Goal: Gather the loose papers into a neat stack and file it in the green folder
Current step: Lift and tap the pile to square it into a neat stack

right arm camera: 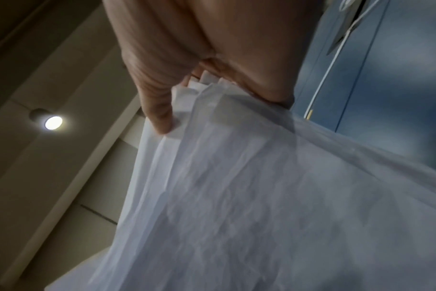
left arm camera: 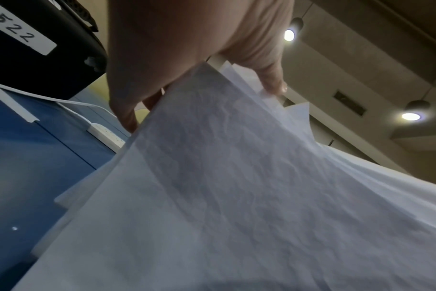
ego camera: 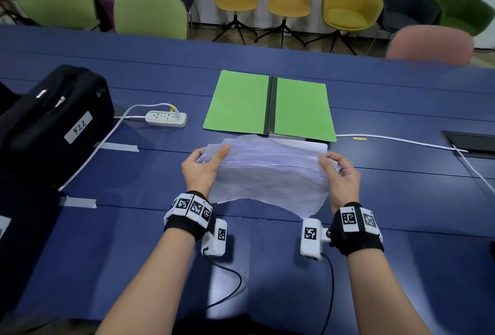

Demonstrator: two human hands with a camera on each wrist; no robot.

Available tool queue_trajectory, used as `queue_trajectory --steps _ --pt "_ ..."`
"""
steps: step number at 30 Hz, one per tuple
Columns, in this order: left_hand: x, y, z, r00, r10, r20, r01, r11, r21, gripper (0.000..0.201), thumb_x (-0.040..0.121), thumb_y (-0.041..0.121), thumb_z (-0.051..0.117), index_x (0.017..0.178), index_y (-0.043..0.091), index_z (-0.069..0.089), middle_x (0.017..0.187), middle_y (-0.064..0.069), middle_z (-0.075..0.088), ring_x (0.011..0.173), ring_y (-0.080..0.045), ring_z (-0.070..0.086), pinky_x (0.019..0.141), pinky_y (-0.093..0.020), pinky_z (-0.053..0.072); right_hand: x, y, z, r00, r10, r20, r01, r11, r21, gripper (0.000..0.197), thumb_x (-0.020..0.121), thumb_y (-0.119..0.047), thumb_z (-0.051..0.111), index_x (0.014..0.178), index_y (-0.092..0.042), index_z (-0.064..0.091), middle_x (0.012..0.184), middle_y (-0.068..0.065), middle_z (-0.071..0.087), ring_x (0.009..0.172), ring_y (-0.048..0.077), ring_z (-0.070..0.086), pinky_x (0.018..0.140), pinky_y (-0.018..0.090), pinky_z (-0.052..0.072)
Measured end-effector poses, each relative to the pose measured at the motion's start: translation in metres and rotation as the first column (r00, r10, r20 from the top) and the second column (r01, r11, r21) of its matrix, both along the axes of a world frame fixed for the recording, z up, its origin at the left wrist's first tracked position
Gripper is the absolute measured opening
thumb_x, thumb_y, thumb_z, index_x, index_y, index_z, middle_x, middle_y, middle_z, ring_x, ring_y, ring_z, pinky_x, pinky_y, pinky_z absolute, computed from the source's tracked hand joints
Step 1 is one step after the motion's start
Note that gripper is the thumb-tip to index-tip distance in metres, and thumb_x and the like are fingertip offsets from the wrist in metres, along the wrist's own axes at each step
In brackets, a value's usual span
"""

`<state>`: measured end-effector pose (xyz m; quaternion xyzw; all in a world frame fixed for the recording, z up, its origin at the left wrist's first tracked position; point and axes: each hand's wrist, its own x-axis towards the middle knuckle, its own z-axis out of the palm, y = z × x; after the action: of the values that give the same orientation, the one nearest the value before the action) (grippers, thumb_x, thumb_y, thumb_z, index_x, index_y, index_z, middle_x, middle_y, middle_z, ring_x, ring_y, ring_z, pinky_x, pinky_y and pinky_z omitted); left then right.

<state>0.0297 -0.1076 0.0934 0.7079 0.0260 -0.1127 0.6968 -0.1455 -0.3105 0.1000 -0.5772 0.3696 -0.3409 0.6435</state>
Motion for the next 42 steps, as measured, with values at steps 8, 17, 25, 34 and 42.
queue_trajectory --steps 8,17,25,34,42 --pt "0.001 -0.002 0.007 1.000 -0.024 -0.010 0.024 0.996 0.088 0.035 0.063 0.043 0.085 0.066 0.022 0.057 0.068 0.008 0.054 0.067 -0.012 0.049 0.063 -0.017 0.042 0.006 -0.002 0.006 0.998 -0.038 0.054 0.033 0.995 0.091 0.015 0.074 -0.025 0.068 0.062 -0.026 0.059 0.072 -0.004 0.053 0.073 0.017 0.046 0.070 0.029 0.037" --pt "-0.001 -0.018 0.021 0.995 0.094 -0.020 -0.087 0.964 0.250 0.062 0.040 0.076 0.074 0.078 0.029 0.064 0.092 0.011 0.066 0.094 -0.018 0.063 0.090 -0.037 0.051 -0.004 -0.003 -0.003 0.999 -0.002 0.044 -0.002 0.994 0.108 0.024 0.084 -0.002 0.057 0.074 -0.023 0.057 0.091 -0.007 0.073 0.092 0.021 0.061 0.095 0.041 0.044" --pt "-0.007 -0.026 0.034 1.000 0.000 0.011 -0.004 0.927 0.375 0.059 0.035 0.087 0.064 0.069 0.041 0.050 0.116 0.005 0.062 0.113 -0.024 0.056 0.103 -0.048 0.041 -0.008 0.002 0.002 0.992 0.118 -0.035 -0.118 0.993 0.004 0.021 0.080 -0.014 0.060 0.066 -0.024 0.049 0.110 -0.007 0.068 0.106 0.019 0.058 0.095 0.036 0.040" --pt "-0.001 -0.025 0.016 0.986 -0.058 0.156 -0.006 0.925 0.381 0.038 0.060 0.062 0.076 0.084 0.034 0.065 0.103 0.014 0.059 0.110 -0.019 0.057 0.099 -0.041 0.045 -0.009 0.003 -0.006 0.975 0.176 -0.136 -0.192 0.976 -0.108 0.014 0.079 -0.026 0.058 0.067 -0.027 0.050 0.109 -0.007 0.069 0.104 0.015 0.062 0.105 0.049 0.040" --pt "0.009 -0.029 -0.006 0.944 -0.119 0.308 -0.017 0.913 0.407 0.037 0.074 0.051 0.072 0.095 0.021 0.068 0.110 0.000 0.062 0.105 -0.022 0.056 0.094 -0.035 0.044 -0.018 0.013 0.000 0.749 0.472 -0.466 -0.630 0.726 -0.277 0.111 0.046 -0.047 0.086 0.138 -0.048 0.024 0.145 -0.024 0.030 0.134 -0.004 0.032 0.109 0.025 0.025"
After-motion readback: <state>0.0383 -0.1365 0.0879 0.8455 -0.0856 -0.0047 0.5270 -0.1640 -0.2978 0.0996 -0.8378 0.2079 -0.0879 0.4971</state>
